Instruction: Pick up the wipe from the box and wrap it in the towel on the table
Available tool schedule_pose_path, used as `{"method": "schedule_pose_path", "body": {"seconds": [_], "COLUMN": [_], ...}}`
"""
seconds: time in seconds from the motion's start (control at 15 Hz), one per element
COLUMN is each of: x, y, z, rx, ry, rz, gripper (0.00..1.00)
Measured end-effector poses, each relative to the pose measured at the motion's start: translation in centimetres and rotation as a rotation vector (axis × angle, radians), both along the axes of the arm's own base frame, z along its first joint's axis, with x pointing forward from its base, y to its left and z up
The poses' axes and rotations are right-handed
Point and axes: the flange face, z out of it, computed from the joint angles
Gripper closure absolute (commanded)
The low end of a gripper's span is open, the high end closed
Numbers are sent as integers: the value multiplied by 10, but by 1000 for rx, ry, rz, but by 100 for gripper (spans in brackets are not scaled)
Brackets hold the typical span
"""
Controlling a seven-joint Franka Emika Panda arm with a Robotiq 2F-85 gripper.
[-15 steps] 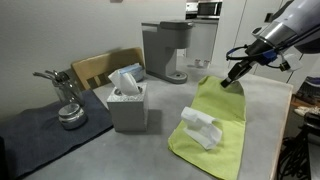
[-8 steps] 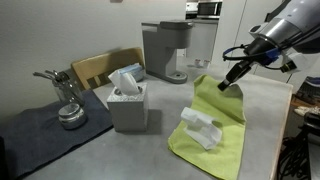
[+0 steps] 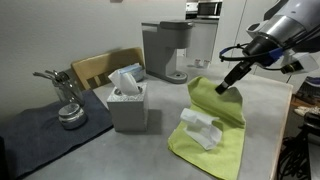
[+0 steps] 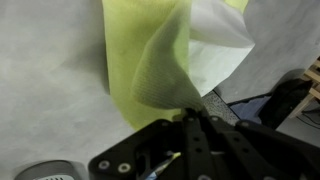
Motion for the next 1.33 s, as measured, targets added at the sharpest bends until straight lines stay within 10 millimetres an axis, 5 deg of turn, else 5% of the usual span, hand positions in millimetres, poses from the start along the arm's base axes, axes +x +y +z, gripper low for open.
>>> {"method": "schedule_pose_path", "body": {"seconds": [1.33], "x": [-4], "y": [90], "z": [11], "rx": [23], "ry": [-11], "rz": [209], "gripper": [99]}}
